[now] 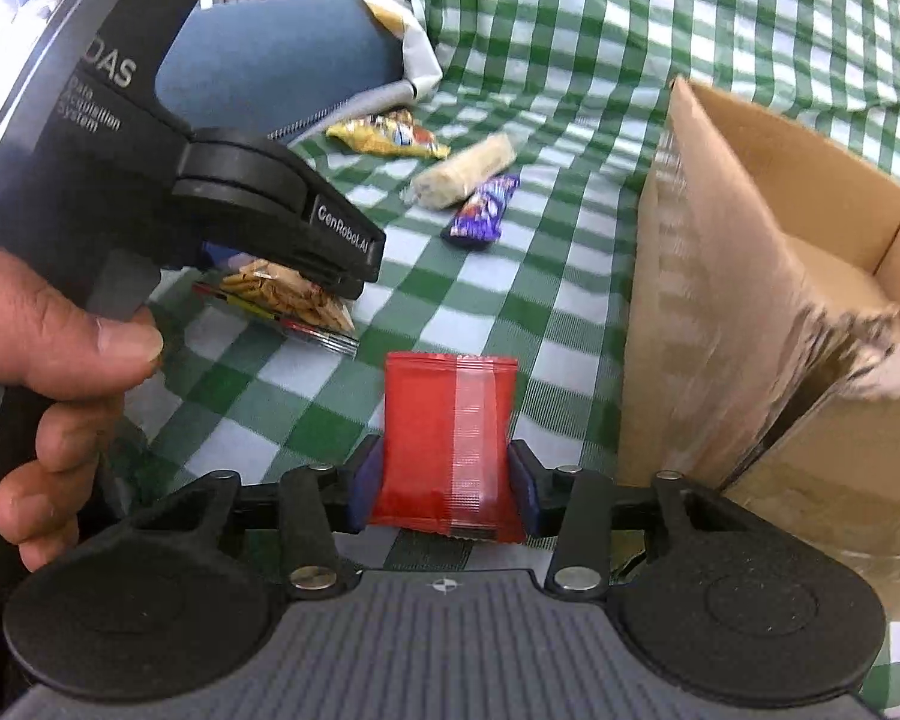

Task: Organize snacks
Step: 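Carry the red packet and cookie bag up toward the box with both tools, then lower the red packet and cookie bag into the box and open both tools, then move both open tools back from the box to the snack pile, then grasp the purple candy bar with the right tool while the left tool grasps the yellow snack stick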

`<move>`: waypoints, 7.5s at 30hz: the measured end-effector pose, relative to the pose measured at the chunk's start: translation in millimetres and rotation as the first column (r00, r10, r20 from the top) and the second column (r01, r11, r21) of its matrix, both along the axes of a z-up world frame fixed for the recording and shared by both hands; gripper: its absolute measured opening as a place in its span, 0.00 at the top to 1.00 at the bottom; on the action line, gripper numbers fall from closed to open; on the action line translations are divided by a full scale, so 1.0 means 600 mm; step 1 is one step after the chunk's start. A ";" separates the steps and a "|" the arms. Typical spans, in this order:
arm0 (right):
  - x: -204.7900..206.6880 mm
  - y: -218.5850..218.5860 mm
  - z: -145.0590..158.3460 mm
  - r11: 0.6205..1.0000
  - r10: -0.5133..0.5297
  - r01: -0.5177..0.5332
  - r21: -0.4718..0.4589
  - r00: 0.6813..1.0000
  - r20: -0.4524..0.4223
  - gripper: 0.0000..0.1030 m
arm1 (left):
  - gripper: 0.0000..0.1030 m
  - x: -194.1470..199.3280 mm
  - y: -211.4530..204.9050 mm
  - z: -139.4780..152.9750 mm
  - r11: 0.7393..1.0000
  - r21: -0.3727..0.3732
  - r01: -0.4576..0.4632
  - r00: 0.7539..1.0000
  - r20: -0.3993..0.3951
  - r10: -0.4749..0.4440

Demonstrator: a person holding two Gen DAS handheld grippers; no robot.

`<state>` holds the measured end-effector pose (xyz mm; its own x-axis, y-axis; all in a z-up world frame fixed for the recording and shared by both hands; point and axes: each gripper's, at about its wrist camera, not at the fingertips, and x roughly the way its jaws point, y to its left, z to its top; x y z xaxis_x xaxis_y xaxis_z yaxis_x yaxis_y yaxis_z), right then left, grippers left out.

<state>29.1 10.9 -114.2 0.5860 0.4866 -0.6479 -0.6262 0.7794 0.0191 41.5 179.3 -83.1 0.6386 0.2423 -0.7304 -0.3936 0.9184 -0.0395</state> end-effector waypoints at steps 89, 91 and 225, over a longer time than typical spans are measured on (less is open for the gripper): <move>0.098 -0.334 0.134 0.788 -0.562 0.493 0.369 0.821 0.105 0.55 | 0.48 -0.024 -0.145 0.145 0.933 0.132 0.335 0.904 0.234 -0.357; 0.099 -0.334 0.134 0.792 -0.557 0.488 0.367 0.824 0.105 0.55 | 0.48 -0.008 -0.164 0.166 0.926 0.134 0.352 0.896 0.236 -0.375; -0.010 0.012 0.032 0.997 -0.066 0.067 0.044 0.997 -0.040 0.75 | 0.93 -0.061 0.032 0.023 0.945 -0.321 -0.059 0.996 -0.088 0.033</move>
